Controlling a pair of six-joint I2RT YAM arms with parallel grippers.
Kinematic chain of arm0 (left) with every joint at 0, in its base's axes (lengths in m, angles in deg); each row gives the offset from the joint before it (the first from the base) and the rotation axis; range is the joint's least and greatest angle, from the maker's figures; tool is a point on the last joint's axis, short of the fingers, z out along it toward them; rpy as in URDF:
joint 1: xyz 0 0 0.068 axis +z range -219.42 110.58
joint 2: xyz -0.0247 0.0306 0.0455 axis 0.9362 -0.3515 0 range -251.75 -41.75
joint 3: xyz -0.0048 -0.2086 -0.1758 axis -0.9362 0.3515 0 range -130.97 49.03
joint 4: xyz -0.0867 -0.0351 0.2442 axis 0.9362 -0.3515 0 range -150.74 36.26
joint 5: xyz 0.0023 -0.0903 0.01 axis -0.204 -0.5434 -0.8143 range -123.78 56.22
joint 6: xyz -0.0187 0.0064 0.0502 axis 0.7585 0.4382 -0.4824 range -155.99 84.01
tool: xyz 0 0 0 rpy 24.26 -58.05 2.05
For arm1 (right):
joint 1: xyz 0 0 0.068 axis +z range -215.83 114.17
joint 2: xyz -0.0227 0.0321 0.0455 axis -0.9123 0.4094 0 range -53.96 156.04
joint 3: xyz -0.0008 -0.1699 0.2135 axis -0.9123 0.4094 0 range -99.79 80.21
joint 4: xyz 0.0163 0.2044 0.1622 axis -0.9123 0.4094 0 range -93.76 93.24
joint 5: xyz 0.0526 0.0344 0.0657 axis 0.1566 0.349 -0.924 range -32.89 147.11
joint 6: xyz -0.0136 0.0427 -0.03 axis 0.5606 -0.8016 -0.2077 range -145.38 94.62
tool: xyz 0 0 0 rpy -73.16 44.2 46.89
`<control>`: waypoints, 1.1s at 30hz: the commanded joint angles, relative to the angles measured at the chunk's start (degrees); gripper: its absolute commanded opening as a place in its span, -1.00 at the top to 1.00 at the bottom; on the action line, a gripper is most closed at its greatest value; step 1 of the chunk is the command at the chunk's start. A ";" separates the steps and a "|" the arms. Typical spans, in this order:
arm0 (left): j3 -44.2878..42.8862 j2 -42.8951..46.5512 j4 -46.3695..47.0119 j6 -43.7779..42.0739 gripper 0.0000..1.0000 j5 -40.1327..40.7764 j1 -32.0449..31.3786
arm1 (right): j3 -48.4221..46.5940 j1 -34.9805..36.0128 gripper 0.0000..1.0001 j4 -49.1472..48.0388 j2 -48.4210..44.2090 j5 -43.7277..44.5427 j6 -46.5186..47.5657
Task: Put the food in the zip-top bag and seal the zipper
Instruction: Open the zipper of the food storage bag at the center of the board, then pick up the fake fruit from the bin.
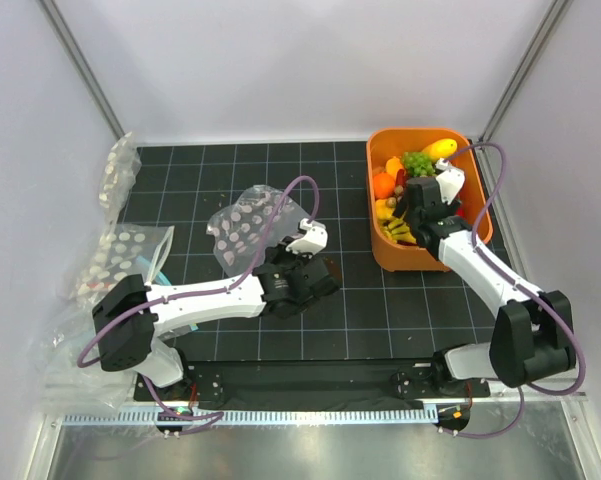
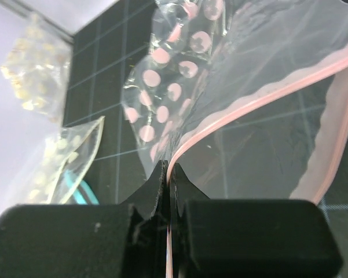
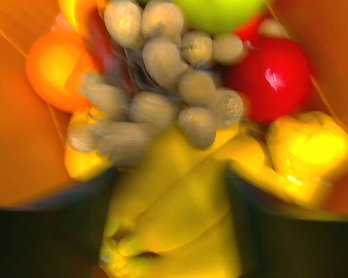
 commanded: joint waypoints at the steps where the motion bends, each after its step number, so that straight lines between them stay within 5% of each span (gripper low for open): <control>1: -0.92 1.10 3.63 -1.73 1.00 -6.92 0.64 | -0.86 -2.98 0.09 -0.14 3.71 -6.86 -1.91; 3: 0.13 2.68 4.69 -1.73 1.00 -8.68 1.26 | -1.30 -3.25 0.95 0.20 3.63 -8.37 -1.47; 17: 4.09 10.33 8.47 -0.68 0.99 -23.19 4.69 | 7.75 -3.42 0.98 -2.78 -25.98 -16.46 1.43; 18: 4.09 10.33 8.47 -0.50 0.99 -23.63 4.95 | 7.84 -3.34 0.93 -2.52 -26.52 -15.93 1.43; 20: 4.09 10.24 8.30 -0.41 0.99 -23.63 5.21 | 7.75 -3.34 -0.21 -2.08 -25.83 -13.66 0.90; 22: 4.01 10.07 8.38 -0.50 1.00 -23.46 5.30 | 7.32 -3.34 -0.99 -2.69 -23.98 -12.42 -0.50; 33: 3.74 9.63 7.59 -0.06 0.99 -23.63 6.00 | -5.87 -3.34 -0.99 0.04 -0.61 -3.82 -4.80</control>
